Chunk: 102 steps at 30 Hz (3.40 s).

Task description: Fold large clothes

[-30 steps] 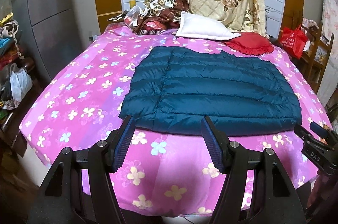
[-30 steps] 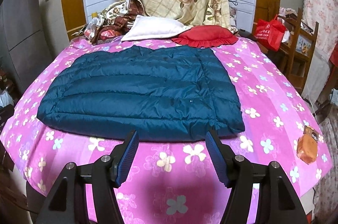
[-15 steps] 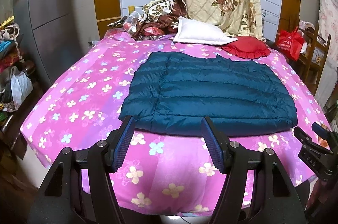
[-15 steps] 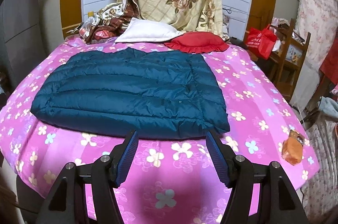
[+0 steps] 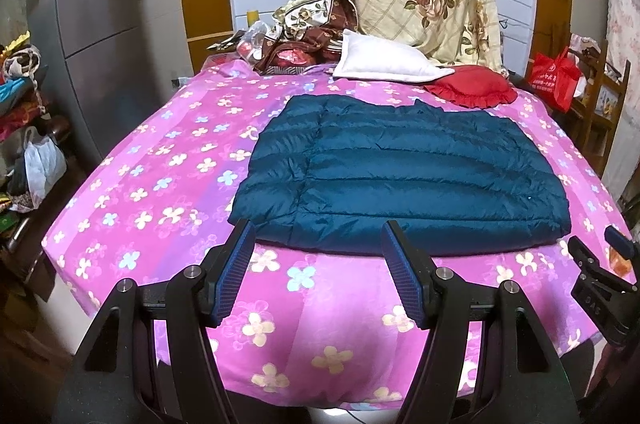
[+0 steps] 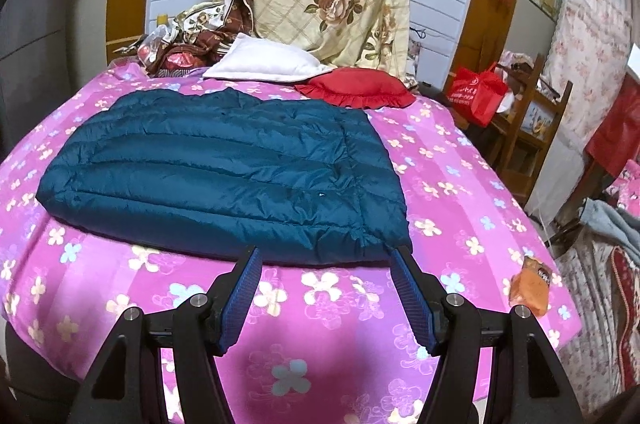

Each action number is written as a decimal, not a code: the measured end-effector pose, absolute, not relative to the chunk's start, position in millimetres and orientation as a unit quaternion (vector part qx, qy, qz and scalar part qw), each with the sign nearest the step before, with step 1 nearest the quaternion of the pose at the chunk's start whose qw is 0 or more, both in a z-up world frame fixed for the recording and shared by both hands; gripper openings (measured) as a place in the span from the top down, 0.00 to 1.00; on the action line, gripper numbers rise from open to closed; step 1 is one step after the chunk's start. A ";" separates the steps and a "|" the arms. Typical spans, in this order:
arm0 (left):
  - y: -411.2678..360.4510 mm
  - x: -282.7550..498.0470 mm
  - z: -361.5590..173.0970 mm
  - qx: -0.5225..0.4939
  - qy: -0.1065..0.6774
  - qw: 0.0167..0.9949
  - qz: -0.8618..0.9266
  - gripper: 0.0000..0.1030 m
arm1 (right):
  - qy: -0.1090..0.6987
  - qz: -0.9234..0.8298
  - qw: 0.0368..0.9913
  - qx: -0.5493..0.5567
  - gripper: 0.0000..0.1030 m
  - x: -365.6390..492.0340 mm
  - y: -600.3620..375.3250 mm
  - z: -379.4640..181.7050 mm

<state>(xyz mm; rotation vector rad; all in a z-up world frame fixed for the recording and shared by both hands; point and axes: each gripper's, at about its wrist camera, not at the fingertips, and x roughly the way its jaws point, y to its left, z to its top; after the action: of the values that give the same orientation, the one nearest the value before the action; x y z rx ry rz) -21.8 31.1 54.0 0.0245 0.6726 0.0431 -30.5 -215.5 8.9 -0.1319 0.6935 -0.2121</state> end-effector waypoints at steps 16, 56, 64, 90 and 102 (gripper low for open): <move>30.5 -19.4 43.6 0.018 0.334 0.942 0.026 0.36 | 0.343 -0.103 0.931 -0.065 0.37 -31.5 -212.9 5.1; 39.0 -28.7 40.0 0.024 0.278 0.955 0.099 0.24 | 0.357 -0.088 0.929 -0.038 0.37 -24.0 -212.8 -0.3; 46.1 -27.7 57.0 0.014 0.235 0.965 0.119 0.19 | 0.341 -0.080 0.936 -0.025 0.37 -13.3 -221.9 16.2; 37.7 74.0 1.0 0.044 0.347 0.930 0.109 0.15 | 0.376 0.073 0.923 -0.034 0.36 181.9 -164.4 -40.4; 57.5 171.6 -10.9 0.012 0.373 0.923 0.096 0.16 | 0.402 -0.127 0.906 0.024 0.21 251.8 -328.3 -64.1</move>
<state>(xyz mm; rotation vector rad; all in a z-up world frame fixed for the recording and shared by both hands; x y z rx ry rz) 171.6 57.5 -10.9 0.0251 0.7649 0.1961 251.8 -328.3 -64.1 0.0500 0.8301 -0.2617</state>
